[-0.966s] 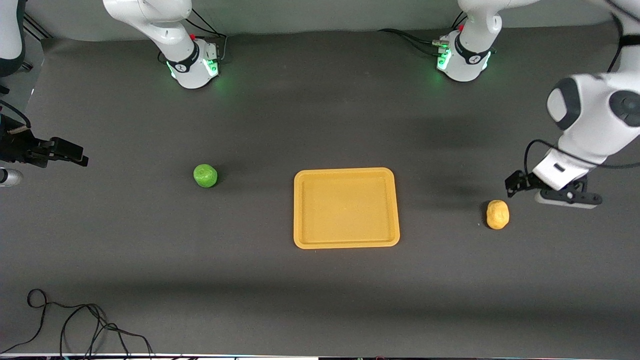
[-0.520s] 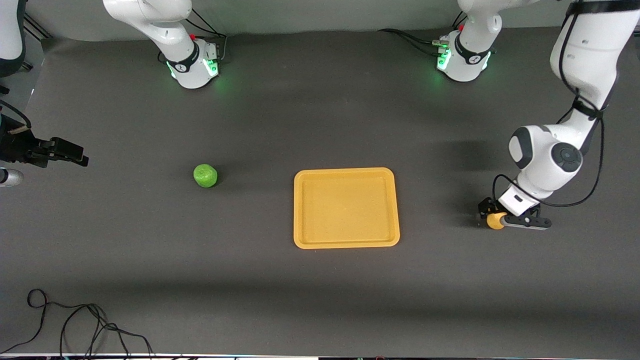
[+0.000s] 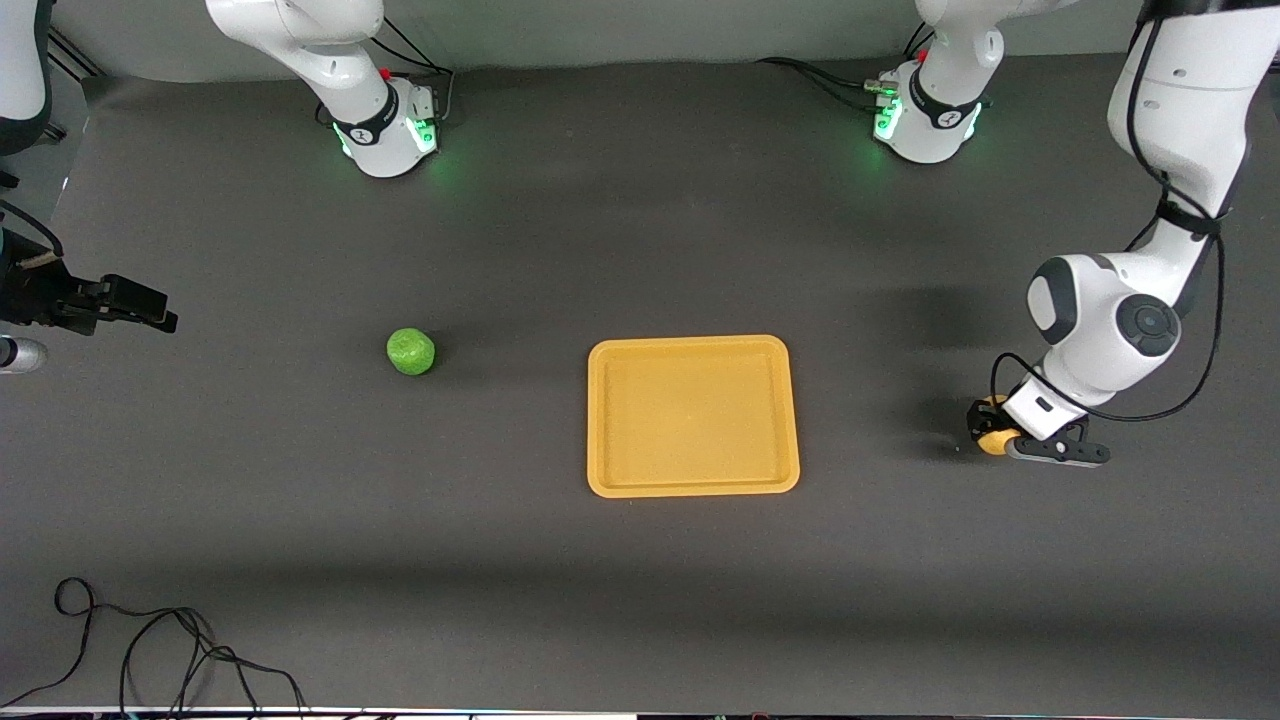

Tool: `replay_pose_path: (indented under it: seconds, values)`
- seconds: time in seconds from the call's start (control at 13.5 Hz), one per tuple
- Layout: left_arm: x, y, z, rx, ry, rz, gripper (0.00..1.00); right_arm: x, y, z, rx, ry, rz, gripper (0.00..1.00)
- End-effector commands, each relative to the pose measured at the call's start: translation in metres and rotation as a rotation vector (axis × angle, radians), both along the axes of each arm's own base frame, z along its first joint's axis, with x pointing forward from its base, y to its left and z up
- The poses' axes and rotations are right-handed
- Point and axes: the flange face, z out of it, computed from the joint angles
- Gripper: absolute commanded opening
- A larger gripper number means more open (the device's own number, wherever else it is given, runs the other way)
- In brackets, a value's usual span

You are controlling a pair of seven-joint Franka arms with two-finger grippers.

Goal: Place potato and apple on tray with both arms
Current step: 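Lower the left gripper onto the yellow potato and close it, then carry the potato onto the tray while the right gripper starts reaching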

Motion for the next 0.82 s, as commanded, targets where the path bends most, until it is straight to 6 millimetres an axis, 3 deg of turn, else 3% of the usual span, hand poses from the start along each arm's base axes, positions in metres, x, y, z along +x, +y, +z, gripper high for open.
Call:
replay_pose_path:
  seconds: [0.0,0.15,0.37,0.52,0.59,0.74]
  values:
    - [0.007,-0.03,0.044,0.006,0.05,0.031,0.13,-0.004,-0.001,0.002,-0.008,0.001,0.013,1.0]
    - [0.013,-0.054,0.054,-0.001,0.044,0.067,0.11,-0.004,-0.001,0.001,-0.008,0.004,0.013,1.0]
    - [0.018,-0.136,0.065,-0.031,0.022,0.193,0.11,-0.003,-0.001,0.0,-0.008,0.004,0.013,1.0]
    - [0.017,-0.207,0.066,-0.06,0.017,0.251,0.11,-0.002,0.006,0.001,-0.005,-0.002,0.01,1.0]
    - [0.013,-0.239,0.063,-0.073,0.015,0.272,0.11,-0.002,0.014,0.002,0.001,-0.006,-0.012,1.0]
    - [0.004,-0.299,0.053,-0.091,0.027,0.296,0.12,-0.006,0.061,0.007,0.001,-0.01,0.008,1.0]
